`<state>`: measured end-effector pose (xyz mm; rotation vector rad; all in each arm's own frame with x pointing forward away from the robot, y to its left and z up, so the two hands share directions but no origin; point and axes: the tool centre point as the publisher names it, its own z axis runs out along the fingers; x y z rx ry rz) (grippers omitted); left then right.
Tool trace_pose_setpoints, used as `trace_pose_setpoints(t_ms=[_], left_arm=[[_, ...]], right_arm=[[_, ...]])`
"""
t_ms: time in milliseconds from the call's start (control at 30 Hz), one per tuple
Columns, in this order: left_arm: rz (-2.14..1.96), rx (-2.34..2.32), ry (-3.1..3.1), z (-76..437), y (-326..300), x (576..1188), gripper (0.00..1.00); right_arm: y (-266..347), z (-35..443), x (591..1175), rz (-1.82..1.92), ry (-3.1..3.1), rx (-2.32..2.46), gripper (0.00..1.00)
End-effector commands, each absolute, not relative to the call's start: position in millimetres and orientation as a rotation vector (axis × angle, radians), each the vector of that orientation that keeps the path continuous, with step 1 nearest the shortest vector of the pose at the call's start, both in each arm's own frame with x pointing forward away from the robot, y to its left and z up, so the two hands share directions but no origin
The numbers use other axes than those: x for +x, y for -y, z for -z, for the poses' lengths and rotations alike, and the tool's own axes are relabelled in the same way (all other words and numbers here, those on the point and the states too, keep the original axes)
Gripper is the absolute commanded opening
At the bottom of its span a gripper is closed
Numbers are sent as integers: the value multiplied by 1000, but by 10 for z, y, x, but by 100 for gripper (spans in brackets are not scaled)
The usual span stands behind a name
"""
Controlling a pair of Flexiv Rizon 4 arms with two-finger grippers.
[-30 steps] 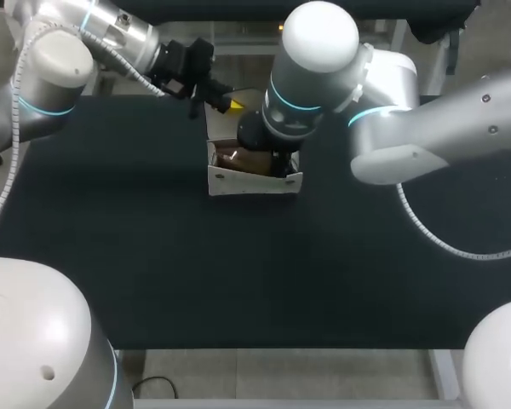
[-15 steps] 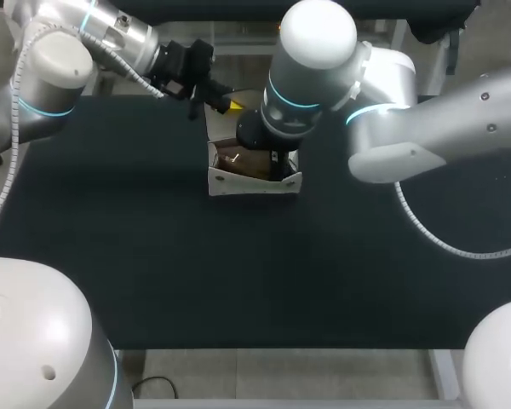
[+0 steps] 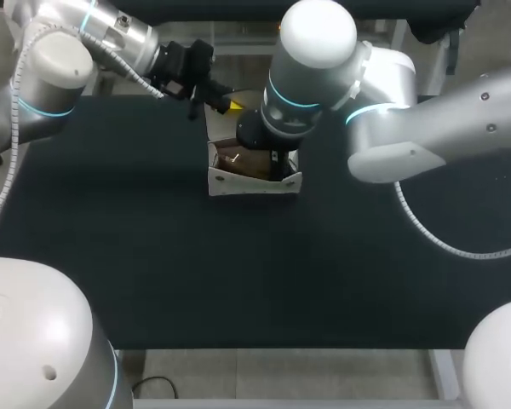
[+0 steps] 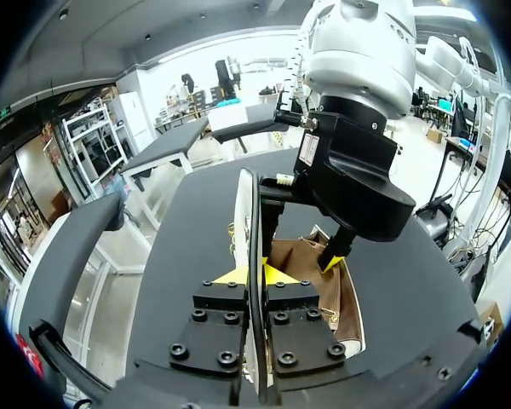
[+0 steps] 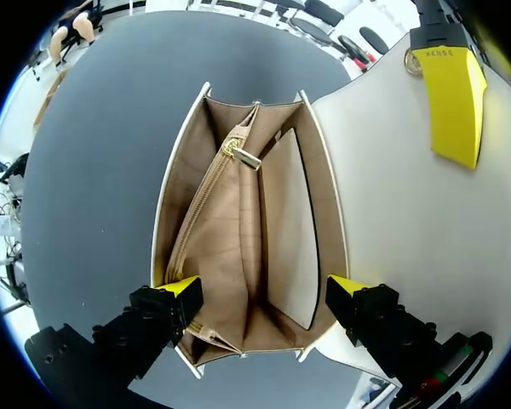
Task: Pick up the bag, open it, inspect its contents, close it, and place it on the opposite side
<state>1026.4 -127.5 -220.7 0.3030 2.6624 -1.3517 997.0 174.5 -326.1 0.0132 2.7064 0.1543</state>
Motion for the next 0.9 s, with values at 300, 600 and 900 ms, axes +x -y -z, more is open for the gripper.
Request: trace_pose_setpoints(t_ms=[300,600,900], left_arm=[[1353,308,-2657,2229,1271,10241,0],[1353,313,-2657,2233,1281,10246,0],[1346,322,-2655,2229,1288,10240,0]], right_arm=[[-1754,3329,10010,-143,-2707,13,100],[-1748,3316,10022,-140,-2704,13,100],[-1744,3264,10046,-137,-2685,19,43]])
